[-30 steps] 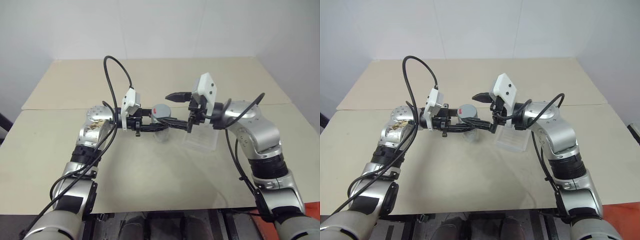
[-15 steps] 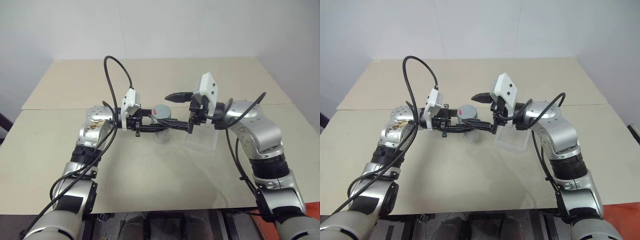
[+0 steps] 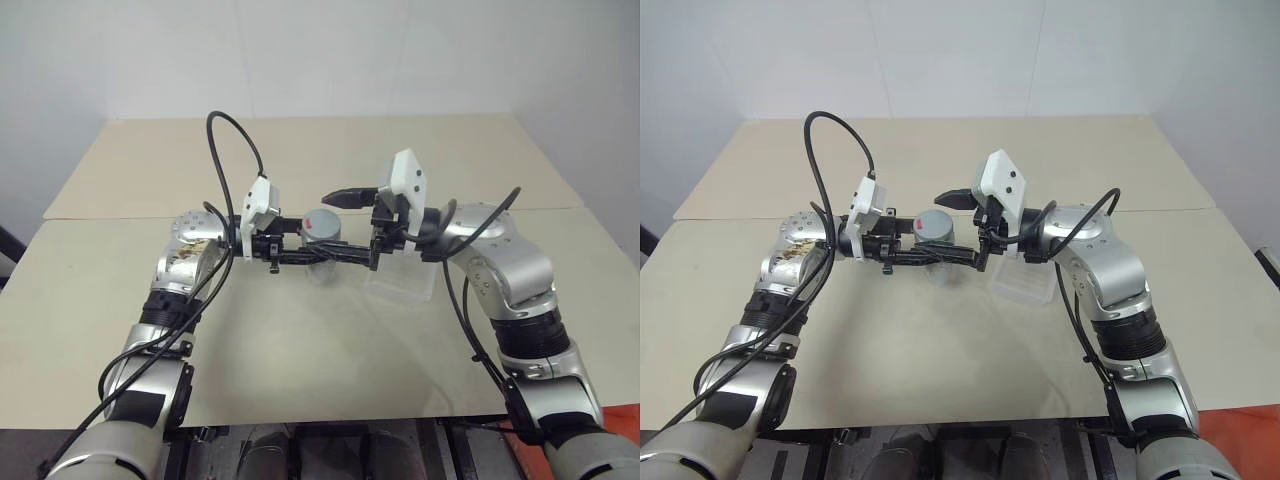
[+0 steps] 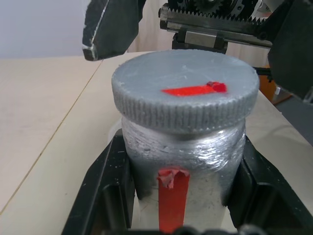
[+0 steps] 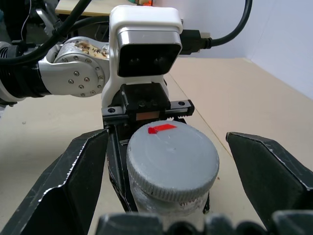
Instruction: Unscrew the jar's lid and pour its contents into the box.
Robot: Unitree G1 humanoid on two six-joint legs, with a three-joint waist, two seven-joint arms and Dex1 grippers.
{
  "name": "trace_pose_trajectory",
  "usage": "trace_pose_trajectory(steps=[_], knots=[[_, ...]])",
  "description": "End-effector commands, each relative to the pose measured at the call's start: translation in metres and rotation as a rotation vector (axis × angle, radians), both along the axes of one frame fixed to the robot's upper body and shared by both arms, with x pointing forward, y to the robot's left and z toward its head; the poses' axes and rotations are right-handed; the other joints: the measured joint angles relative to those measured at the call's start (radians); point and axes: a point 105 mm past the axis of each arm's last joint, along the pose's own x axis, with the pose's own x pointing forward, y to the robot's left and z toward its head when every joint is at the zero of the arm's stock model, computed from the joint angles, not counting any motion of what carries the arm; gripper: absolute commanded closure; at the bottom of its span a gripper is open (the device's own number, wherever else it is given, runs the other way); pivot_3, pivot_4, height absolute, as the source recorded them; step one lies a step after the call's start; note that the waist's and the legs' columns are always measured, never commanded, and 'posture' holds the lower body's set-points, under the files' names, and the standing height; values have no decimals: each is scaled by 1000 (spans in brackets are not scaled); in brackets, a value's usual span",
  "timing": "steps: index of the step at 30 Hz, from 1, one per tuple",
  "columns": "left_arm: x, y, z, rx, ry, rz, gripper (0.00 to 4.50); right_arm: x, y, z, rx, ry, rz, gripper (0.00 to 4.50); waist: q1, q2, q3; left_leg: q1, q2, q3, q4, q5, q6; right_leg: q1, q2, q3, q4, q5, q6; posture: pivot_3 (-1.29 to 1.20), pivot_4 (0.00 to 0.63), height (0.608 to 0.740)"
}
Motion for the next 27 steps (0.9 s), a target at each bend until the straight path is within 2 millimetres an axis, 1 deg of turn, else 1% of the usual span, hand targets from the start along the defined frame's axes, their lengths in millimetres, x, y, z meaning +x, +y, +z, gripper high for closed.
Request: trace_pose_trajectory(steps=[1,11,14,17,18,22,27], knots=[[-1,-1,14,1,-67,-10,2457,-2,3,10,9,-35,12,34,0,0,0,0,0,0,0,0,0,0,0,0,0,0,0,0,150,740],[-2,-1,13,3,-69,-10,2457,1,5,9,13,-17,6,34,0,0,0,0,0,0,0,0,0,0,0,0,0,0,0,0,150,740],[-2,-1,13,1,-69,-10,2457,2,5,10,12,-11,0,585,0,0,0,0,0,0,0,0,0,0,0,0,0,0,0,0,150,740],[-2,-1,13,2,-70,-12,2457,2,5,10,11,-4,-2,1603,-1,0,0,0,0,0,0,0,0,0,0,0,0,0,0,0,150,740],[-2,-1,12,3,-70,-12,2457,2,5,10,11,-2,-2,1738,-1,0,0,0,0,0,0,0,0,0,0,0,0,0,0,0,150,740],[-3,-2,10,8,-68,-14,2457,2,4,14,25,3,-1,1738,0,0,0,0,0,0,0,0,0,0,0,0,0,0,0,0,150,740],[-5,-3,2,26,-51,-26,2457,4,-1,23,44,-8,-25,1738,-1,0,0,0,0,0,0,0,0,0,0,0,0,0,0,0,150,740]])
